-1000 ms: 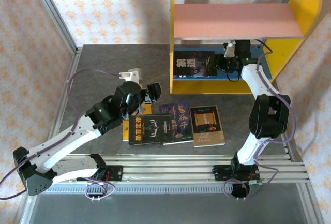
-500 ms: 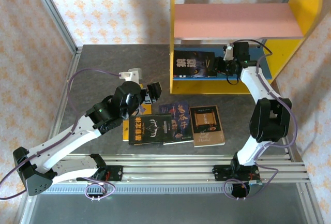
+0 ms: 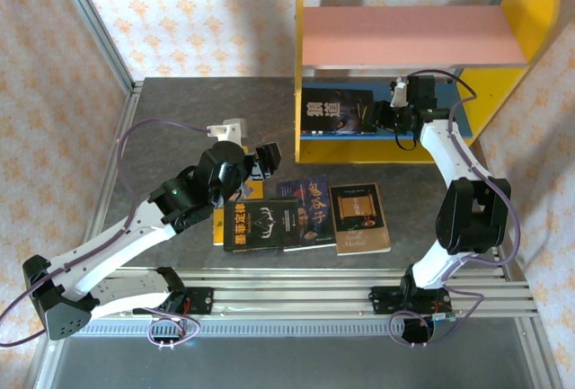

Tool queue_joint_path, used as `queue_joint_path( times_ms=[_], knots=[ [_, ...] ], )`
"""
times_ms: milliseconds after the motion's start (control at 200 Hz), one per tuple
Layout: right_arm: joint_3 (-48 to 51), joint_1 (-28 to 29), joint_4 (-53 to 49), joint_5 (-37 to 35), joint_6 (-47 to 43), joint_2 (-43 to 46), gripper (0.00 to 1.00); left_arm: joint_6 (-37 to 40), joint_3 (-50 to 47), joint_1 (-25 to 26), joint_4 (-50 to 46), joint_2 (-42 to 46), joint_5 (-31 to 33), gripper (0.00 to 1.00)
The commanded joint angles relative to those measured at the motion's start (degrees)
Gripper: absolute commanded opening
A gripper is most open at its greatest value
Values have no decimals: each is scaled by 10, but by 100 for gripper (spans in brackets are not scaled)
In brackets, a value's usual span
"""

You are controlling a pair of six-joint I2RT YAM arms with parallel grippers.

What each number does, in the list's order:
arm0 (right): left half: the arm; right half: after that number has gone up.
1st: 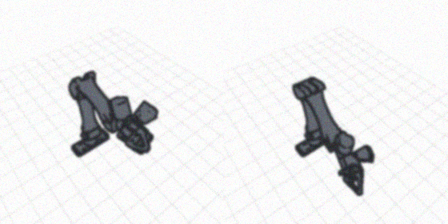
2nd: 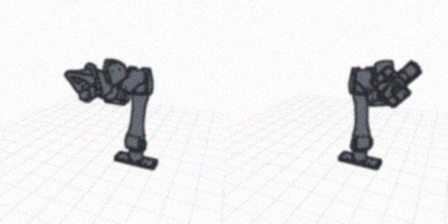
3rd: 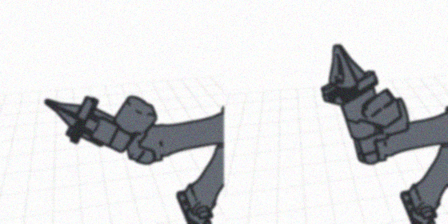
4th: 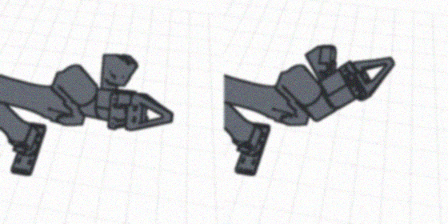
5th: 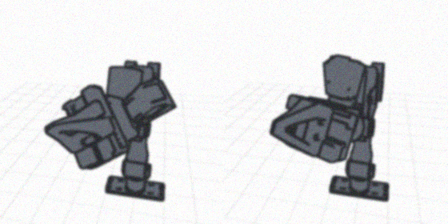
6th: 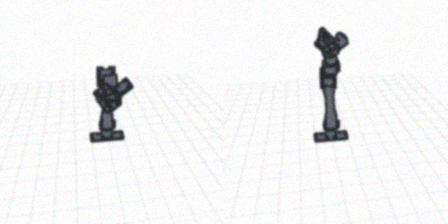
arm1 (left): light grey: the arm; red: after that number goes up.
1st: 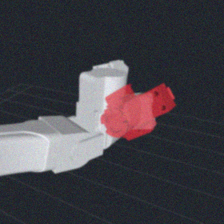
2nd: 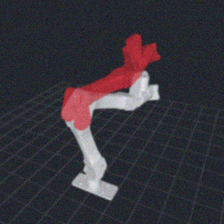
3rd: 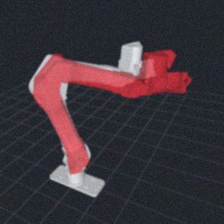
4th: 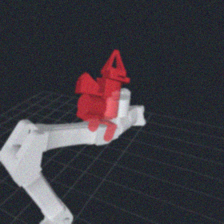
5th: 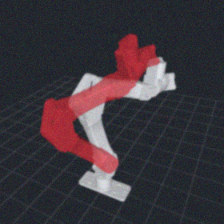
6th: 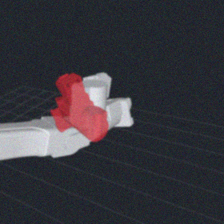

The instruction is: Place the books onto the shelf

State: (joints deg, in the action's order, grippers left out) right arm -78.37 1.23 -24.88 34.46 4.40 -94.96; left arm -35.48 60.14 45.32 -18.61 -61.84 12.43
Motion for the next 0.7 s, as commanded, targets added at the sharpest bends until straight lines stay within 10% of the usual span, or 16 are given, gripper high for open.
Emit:
queue_joint_path(
  times_ms=[0, 696],
  knots=[
    [-2, 2, -2, 16, 1, 7, 46, 3, -8, -3, 15, 5, 0, 78],
    [-12, 2, 12, 49, 6, 8, 44, 5, -8, -3, 16, 6, 5, 78]
  ],
)
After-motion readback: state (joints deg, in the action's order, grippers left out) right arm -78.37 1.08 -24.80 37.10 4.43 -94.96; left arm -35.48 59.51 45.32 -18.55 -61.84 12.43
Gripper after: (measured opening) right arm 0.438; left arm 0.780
